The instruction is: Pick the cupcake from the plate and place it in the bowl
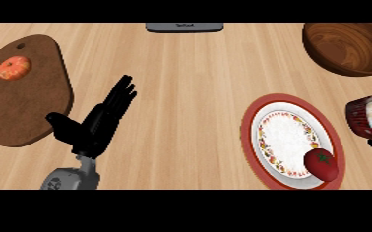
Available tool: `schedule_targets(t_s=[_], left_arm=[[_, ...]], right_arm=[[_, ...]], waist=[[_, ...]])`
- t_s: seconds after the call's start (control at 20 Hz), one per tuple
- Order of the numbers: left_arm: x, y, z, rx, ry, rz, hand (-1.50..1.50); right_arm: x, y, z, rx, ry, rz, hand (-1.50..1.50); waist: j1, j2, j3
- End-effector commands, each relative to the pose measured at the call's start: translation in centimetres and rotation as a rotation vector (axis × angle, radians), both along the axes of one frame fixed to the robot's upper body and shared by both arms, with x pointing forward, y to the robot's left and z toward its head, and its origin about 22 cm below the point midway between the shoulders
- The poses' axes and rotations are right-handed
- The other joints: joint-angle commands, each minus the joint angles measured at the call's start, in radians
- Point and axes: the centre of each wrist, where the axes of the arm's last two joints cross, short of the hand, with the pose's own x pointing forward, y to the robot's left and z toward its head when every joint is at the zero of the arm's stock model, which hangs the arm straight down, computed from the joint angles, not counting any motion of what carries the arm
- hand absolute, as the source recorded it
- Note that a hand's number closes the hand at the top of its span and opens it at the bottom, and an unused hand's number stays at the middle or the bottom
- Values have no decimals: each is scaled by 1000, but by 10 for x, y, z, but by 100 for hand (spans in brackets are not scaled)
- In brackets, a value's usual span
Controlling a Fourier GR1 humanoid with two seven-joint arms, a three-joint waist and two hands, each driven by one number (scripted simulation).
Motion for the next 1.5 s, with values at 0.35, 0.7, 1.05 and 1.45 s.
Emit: schedule_targets(t_s=[0.35,0.7,1.05,1.45], left_arm=[[3,-19,1,5,-10,-28,0],[14,-5,5,-5,7,-51,0],[9,-14,8,-10,-11,-71,0],[3,-14,-9,-6,-23,-89,0]], right_arm=[[20,-23,84,98,-103,-92,150],[77,-40,79,133,-139,-159,150],[133,-53,33,179,-146,-161,150],[166,-86,13,64,-178,-235,150]], waist=[[24,6,0],[37,11,1],[52,13,2],[83,29,3]])
